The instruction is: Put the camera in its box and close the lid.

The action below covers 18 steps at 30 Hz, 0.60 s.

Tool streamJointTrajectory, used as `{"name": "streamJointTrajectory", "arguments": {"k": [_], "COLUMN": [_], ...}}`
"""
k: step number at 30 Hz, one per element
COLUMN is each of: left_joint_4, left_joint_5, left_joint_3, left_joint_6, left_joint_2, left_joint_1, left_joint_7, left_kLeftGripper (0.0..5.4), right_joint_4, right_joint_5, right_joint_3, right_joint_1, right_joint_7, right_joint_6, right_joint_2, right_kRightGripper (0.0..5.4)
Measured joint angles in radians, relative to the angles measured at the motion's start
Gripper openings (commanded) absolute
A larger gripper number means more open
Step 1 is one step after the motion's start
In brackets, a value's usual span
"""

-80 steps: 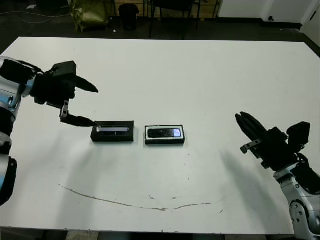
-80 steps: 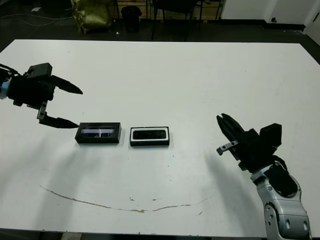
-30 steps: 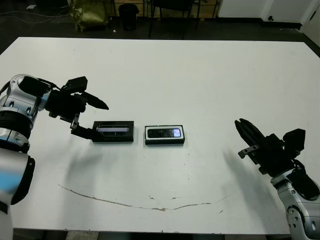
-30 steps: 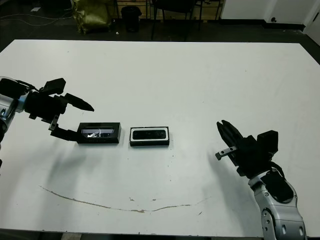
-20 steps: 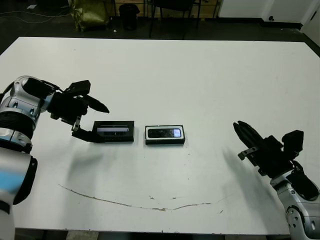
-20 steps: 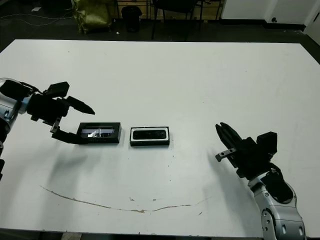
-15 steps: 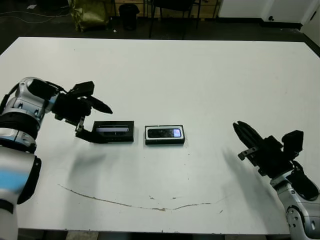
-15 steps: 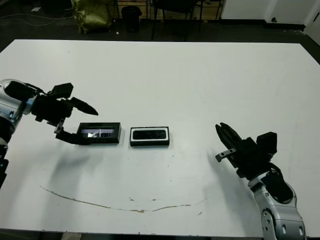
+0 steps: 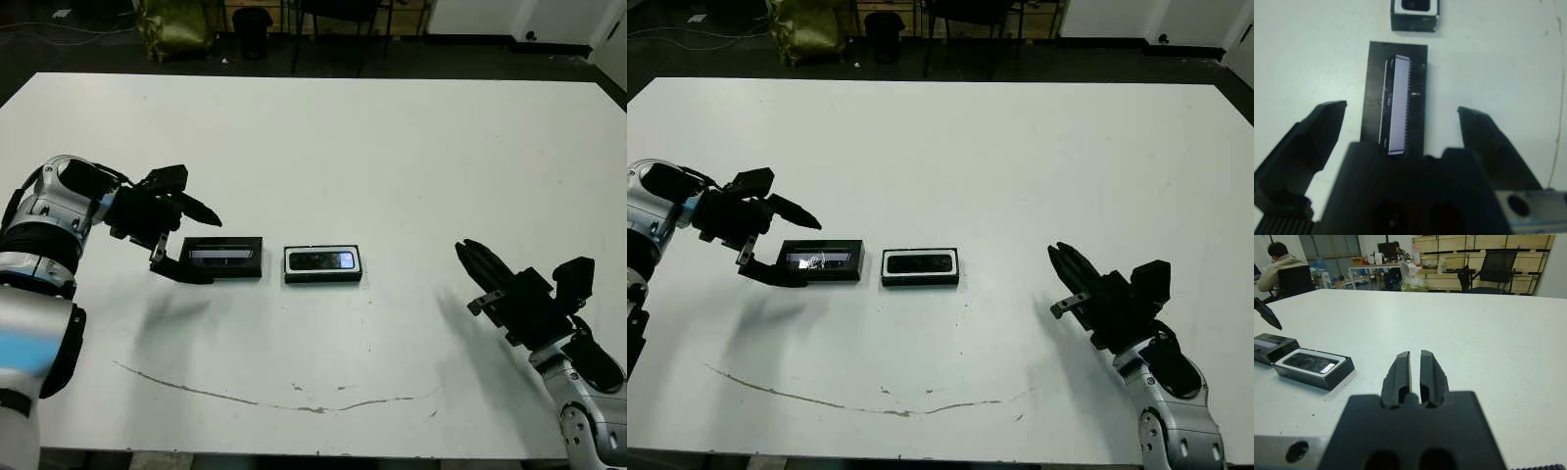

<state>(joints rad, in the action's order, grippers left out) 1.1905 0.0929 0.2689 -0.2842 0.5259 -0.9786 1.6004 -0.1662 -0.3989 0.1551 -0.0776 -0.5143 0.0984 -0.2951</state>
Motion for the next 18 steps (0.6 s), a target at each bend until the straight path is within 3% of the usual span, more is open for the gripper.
{"name": "streamJointTrajectory", "arguments": {"k": [18], "left_joint_4": [0.035], "left_joint_5": [0.062], "left_joint_3": [-0.002], "left_joint_6": [-0.035], "left_joint_2": [-0.018], "left_joint_1": [0.000], "left_joint_7": [-0.013], "left_kLeftGripper": [5.39], "right_joint_4": [-0.004], "right_joint_5": [0.003], "right_joint_3": [0.000], "right_joint_1": [0.000], "right_joint_7": [0.003], "right_joint_6": [0.000], "right_joint_2": [0.000], "right_kRightGripper": [0.00]}}
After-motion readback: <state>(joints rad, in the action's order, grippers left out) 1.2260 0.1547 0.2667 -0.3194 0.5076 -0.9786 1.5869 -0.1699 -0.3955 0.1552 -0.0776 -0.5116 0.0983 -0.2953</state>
